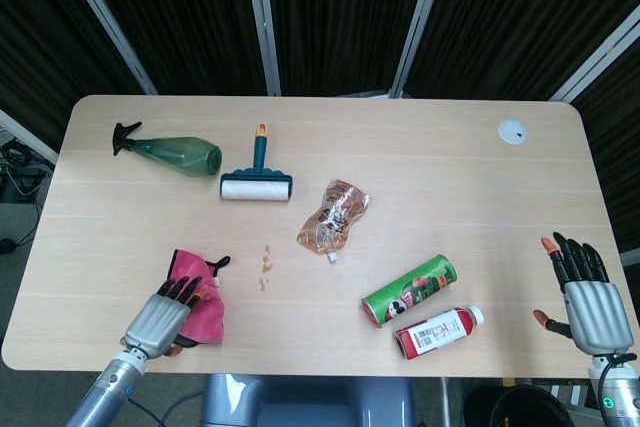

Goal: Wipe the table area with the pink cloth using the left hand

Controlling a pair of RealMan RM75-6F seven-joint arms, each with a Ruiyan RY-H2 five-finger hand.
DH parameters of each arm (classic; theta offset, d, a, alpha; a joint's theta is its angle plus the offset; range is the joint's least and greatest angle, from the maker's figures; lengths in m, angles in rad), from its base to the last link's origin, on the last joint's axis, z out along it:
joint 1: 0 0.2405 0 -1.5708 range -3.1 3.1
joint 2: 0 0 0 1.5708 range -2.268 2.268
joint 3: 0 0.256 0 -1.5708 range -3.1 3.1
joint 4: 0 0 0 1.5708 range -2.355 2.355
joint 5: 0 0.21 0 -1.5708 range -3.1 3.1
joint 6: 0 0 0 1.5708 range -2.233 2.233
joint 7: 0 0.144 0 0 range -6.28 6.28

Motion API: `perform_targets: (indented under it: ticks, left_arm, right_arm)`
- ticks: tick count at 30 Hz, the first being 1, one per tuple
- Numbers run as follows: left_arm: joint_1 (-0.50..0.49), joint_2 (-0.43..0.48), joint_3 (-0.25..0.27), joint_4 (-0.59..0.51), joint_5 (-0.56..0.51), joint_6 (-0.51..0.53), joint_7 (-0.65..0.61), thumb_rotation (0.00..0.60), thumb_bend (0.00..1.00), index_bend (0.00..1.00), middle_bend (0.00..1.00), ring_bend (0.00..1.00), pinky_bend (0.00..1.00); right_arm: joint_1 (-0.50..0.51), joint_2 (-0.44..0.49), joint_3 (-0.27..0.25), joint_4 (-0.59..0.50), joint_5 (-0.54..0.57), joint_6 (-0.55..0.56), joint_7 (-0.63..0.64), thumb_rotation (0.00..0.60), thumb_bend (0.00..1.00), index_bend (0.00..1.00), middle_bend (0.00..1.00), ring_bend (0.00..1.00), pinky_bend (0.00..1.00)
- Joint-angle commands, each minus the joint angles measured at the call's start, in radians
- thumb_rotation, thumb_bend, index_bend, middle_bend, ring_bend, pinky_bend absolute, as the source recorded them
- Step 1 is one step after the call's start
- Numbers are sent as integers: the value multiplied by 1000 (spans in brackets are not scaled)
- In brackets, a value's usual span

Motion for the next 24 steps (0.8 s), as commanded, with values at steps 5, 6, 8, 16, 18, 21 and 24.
perform_targets:
  ticks: [5,6,8,16,18,21,24]
  left_arm:
    - [-42,-61,-35,65,-89,8,48,600,0,191,35,70,160]
    - [-47,-67,-37,75,-103,6,50,600,0,195,36,71,163]
    - [-55,-79,-39,90,-128,1,54,600,0,210,47,81,177]
    - [-69,-146,-31,152,-93,24,-10,600,401,733,554,492,504]
    - [-71,-155,-30,167,-68,33,-33,600,462,812,621,549,546]
    - [-78,-163,-34,189,-29,42,-73,600,497,849,652,576,569]
    - [-95,-162,-49,192,-19,41,-80,600,500,853,655,580,572]
  right_arm:
    - [5,-2,2,2,9,-14,12,600,57,0,0,0,52]
    - [6,-3,3,3,11,-16,14,600,57,0,0,0,52]
    - [8,-4,4,3,13,-19,17,600,57,0,0,0,52]
    - [14,-9,10,10,25,-30,27,600,57,0,0,0,51]
    - [14,-9,11,11,27,-31,31,600,58,0,0,0,52]
    - [14,-9,11,10,26,-28,34,600,57,0,0,0,52]
    - [12,-8,10,8,24,-24,32,600,56,0,0,0,52]
